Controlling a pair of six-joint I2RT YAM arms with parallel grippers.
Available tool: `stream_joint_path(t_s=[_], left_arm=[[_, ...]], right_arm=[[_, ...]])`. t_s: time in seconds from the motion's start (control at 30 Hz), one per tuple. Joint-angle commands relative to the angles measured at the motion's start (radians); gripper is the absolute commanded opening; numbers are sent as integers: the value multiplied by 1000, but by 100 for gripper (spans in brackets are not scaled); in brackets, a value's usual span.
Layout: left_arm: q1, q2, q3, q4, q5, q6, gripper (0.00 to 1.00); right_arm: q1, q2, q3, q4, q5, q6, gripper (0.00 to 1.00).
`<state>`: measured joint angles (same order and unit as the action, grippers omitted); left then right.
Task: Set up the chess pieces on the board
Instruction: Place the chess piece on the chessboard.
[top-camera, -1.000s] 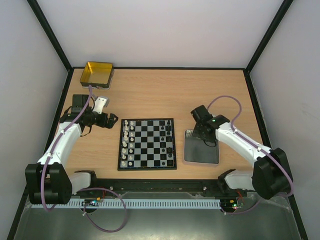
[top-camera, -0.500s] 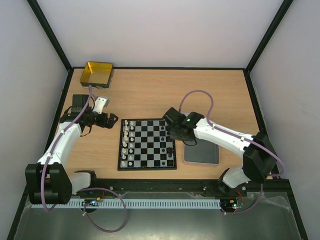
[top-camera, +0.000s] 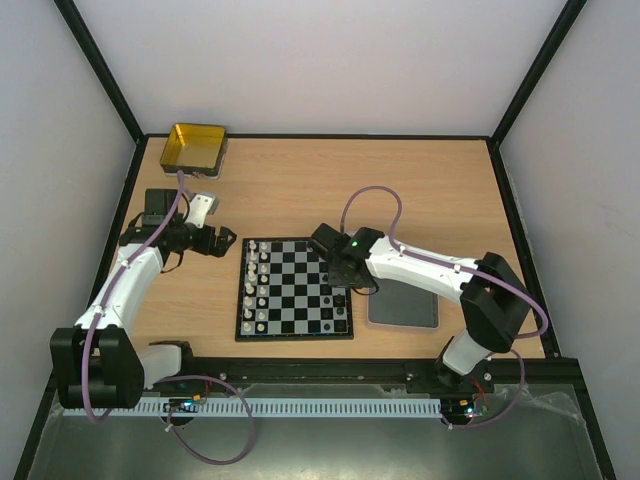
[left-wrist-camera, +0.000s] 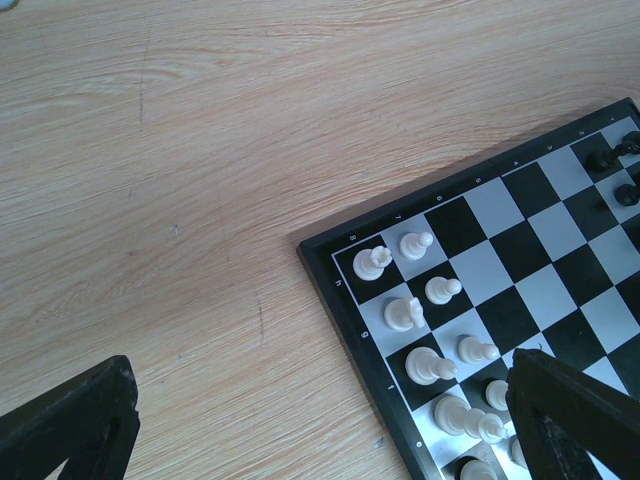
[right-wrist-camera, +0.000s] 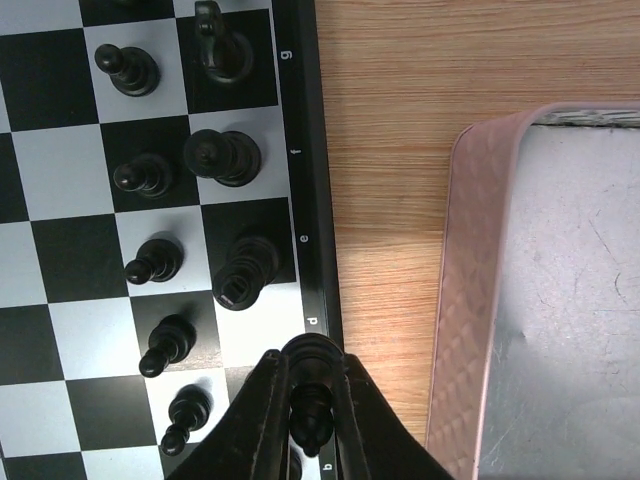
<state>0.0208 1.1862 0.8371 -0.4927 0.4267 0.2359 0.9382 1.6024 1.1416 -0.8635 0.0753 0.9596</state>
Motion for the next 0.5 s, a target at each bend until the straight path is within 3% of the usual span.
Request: stream_joint_path(t_s=[0.0,0.47], left_arm=[[1,-14,7,-18,16,9,100],[1,-19,6,-17,15,9,99]], right_arm=[[12,26,36,-22,7,14,12],[14,82,47,6,1,2,12]])
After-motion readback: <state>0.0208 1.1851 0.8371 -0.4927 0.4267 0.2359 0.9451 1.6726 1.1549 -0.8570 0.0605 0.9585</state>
